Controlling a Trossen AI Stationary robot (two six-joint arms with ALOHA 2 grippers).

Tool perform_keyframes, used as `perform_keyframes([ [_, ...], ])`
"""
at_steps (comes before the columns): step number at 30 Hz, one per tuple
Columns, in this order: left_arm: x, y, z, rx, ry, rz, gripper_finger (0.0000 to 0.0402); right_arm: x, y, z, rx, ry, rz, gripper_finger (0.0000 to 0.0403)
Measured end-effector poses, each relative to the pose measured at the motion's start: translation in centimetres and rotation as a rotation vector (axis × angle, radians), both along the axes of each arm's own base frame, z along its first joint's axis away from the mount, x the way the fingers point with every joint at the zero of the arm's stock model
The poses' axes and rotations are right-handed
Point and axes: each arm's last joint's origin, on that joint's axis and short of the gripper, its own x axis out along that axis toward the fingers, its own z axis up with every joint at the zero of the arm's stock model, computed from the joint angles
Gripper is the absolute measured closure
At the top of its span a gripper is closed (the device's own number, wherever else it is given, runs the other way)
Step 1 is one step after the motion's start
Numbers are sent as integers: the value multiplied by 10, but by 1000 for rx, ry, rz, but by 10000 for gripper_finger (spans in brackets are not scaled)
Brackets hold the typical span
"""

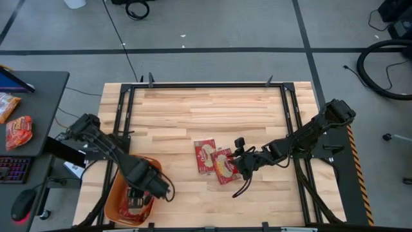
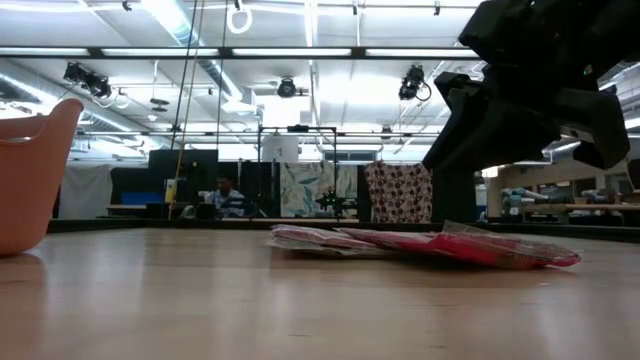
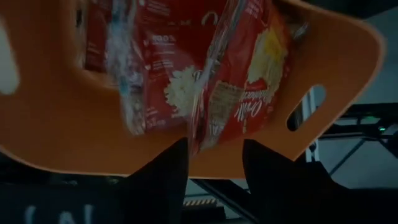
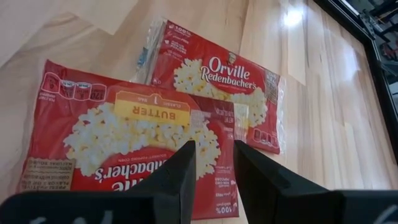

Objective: Sort popcorn bags into baskets
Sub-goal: Put the right popcorn bag into the orange bin, then put the left popcorn bag into the orange bin

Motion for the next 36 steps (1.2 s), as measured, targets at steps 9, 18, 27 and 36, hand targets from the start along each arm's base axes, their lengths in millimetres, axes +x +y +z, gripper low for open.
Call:
perform_keyframes([
  [9, -5, 39, 32, 79, -205, 112, 302, 0, 2, 0, 37, 7, 34, 291],
  [18, 28, 52, 37, 258, -641, 103, 310, -1, 6, -3, 153, 14, 13, 299],
  [27, 90, 49, 6, 361, -822, -116, 304, -12, 16, -10, 251, 22, -62, 308],
  [36, 133, 50, -71, 491, -625, -357, 229, -15, 16, -13, 299, 54, -114, 308],
])
